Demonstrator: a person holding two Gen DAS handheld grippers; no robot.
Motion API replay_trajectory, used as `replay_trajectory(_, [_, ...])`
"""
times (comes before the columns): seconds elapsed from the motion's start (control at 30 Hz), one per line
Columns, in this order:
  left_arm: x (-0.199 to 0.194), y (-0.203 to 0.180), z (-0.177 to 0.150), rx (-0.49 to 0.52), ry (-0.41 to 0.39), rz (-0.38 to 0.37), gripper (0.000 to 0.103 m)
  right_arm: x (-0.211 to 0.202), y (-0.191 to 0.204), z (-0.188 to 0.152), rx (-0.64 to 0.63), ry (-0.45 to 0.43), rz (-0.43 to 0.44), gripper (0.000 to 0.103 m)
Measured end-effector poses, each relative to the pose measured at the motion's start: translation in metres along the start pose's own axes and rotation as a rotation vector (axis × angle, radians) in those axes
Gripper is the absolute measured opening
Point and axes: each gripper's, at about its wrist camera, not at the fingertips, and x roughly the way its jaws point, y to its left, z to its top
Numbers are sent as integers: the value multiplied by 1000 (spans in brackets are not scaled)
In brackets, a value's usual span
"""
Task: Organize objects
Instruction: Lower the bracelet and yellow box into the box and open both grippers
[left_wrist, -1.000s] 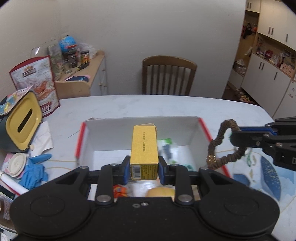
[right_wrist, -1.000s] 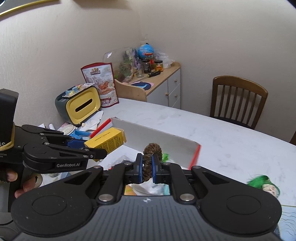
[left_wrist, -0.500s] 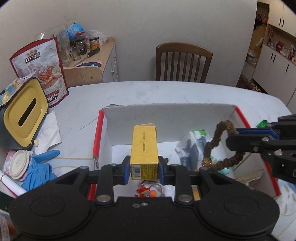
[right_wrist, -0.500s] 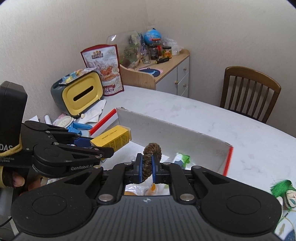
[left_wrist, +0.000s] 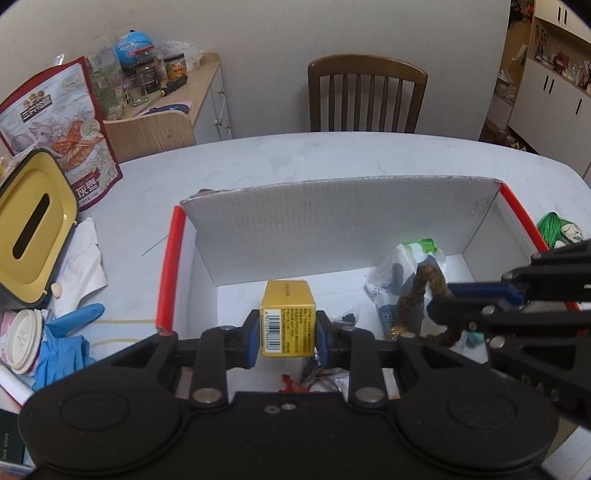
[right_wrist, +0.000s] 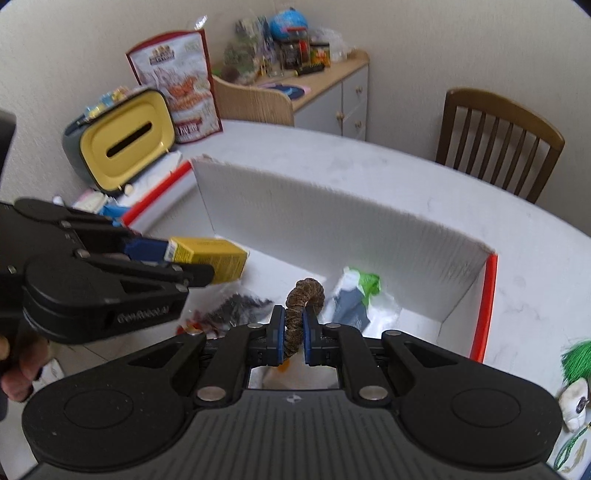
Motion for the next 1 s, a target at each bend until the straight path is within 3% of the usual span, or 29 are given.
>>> replay_trajectory(0.63, [27, 4, 3, 14, 121, -20, 28, 17, -2, -4, 13, 75, -7, 10])
replay_trajectory(1.0, [9, 2, 3, -2, 94, -32, 39, -8, -10, -9, 48, 65, 17, 11])
